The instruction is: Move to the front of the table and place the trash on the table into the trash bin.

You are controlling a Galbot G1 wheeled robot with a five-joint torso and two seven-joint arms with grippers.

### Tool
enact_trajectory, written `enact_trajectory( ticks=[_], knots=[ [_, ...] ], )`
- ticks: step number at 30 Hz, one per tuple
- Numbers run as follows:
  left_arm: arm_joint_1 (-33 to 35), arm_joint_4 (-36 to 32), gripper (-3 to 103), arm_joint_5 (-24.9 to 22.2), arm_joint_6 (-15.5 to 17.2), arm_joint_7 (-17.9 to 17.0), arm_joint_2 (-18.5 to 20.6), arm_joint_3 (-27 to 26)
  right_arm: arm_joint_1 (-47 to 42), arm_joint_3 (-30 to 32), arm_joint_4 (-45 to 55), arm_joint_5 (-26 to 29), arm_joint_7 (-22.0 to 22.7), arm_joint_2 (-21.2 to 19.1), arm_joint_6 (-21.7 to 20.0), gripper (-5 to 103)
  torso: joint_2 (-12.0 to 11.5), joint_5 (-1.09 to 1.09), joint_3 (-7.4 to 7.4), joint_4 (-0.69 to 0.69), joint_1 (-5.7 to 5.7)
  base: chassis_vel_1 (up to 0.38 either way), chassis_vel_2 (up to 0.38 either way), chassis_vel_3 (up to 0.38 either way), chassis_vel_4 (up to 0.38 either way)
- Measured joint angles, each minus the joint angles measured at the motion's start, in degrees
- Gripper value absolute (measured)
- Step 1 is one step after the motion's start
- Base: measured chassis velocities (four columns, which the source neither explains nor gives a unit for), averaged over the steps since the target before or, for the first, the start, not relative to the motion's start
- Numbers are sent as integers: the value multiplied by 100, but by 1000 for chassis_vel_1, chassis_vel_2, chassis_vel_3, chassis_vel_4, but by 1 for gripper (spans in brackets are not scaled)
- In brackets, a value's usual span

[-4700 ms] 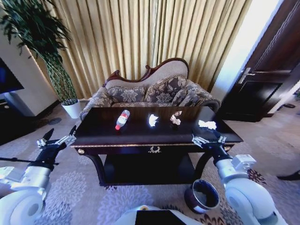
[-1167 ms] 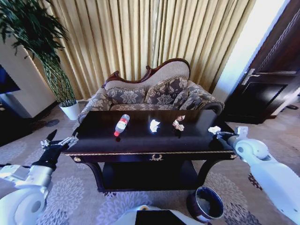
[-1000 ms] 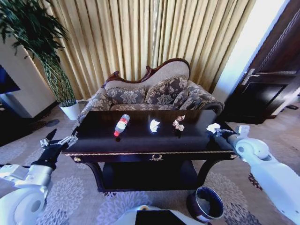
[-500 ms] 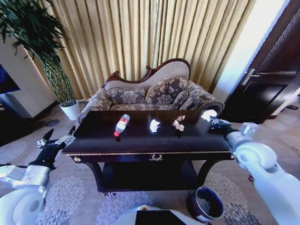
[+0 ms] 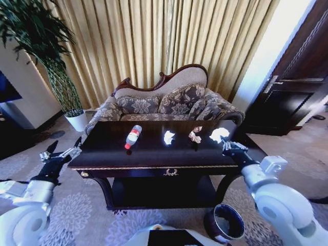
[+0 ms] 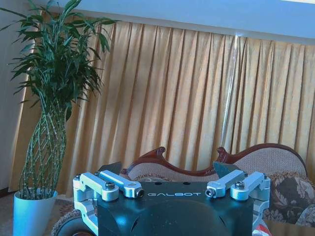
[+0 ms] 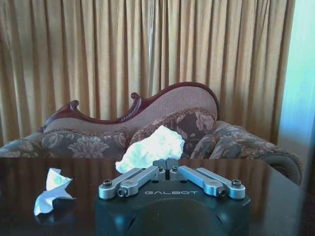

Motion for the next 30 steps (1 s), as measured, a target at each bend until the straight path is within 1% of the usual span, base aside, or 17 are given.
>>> enact_trajectory(
  ticks=[10,21,26,30],
  knots=[
    [1,7,100,7,0,11,6,16,-71,-10,-29,-144,-27,117,22,0,-1,0,1,0,1,34,-42,-36,36],
    [-10,32,100,17,-8,24,5,18,-105,-31,-47,-207,-62,200,28,0,0,1,0,0,0,137,-137,-124,144],
    [-27,25,100,24,-13,29,-16,-9,-127,-33,-50,-256,-243,195,77,0,0,0,0,0,-1,125,-112,-118,101],
    [-30,73,100,122,-88,29,-37,-16,-152,-46,-51,-83,-477,266,30,0,2,-1,-1,-1,-2,24,-36,-41,15]
  ],
)
